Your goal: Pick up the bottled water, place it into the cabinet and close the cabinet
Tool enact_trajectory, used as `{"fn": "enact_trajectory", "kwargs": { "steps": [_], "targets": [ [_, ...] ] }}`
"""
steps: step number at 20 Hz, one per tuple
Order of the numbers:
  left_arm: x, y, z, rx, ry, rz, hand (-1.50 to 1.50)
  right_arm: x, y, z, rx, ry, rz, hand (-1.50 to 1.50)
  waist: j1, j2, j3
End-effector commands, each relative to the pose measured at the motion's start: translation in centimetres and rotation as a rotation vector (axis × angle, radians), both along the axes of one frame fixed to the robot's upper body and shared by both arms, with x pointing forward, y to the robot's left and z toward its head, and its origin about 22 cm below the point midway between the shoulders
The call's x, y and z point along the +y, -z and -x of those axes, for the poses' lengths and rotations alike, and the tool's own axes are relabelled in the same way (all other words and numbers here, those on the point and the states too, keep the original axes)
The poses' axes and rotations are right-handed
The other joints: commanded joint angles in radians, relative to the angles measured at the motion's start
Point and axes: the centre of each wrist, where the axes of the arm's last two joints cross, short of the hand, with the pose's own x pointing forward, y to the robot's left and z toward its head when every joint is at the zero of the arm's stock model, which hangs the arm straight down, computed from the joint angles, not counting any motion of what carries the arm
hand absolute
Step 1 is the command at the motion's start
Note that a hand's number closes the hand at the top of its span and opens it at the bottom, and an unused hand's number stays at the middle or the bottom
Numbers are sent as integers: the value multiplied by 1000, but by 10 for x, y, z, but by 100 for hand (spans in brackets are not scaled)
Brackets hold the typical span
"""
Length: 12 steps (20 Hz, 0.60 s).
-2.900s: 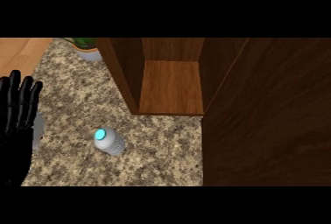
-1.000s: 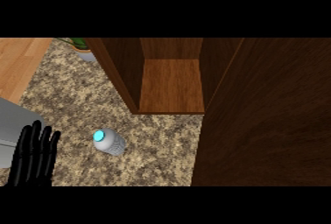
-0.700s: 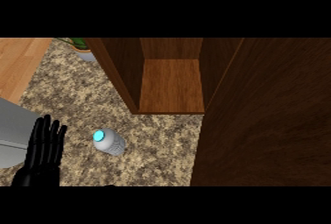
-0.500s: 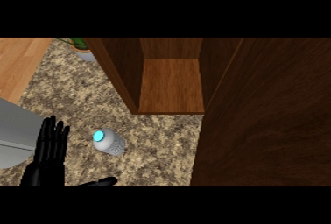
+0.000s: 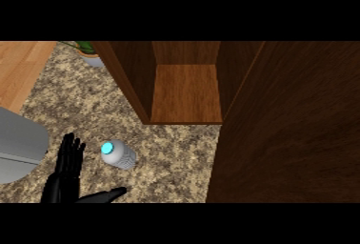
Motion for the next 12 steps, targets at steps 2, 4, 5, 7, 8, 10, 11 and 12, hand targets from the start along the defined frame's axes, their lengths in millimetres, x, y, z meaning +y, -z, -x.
{"fn": "enact_trajectory", "kwargs": {
  "steps": [2, 4, 5, 7, 8, 10, 11, 12],
  "targets": [
    [19, 41, -11, 53, -16, 43, -150, -14, -23, 22, -63, 42, 30, -150, -4, 1, 0],
    [10, 42, 0, 48, 11, 51, -150, -1, -18, 17, -42, 57, 28, -150, 2, 0, 0],
    [22, 50, -11, 43, 4, 44, -150, -4, -17, 23, -38, 46, 33, -150, -3, 0, 0],
    [18, 66, -21, 66, 23, 51, -150, -6, -15, 5, -37, 57, 35, -150, -1, 2, 0],
    [9, 83, -10, 41, 7, 41, -150, -7, -16, 17, -48, 46, 28, -150, -4, 1, 0],
    [14, 82, -11, 38, 12, 70, -150, -7, -18, 23, -38, 53, 43, -150, -3, 0, 0],
    [23, 80, -25, 29, 25, 52, -150, -7, -28, 21, -64, 57, 24, -150, -2, 1, 0],
    [22, 101, -26, 21, -9, 65, -150, 0, -22, 13, -56, 66, 17, -150, -8, 2, -2]
  ]
}}
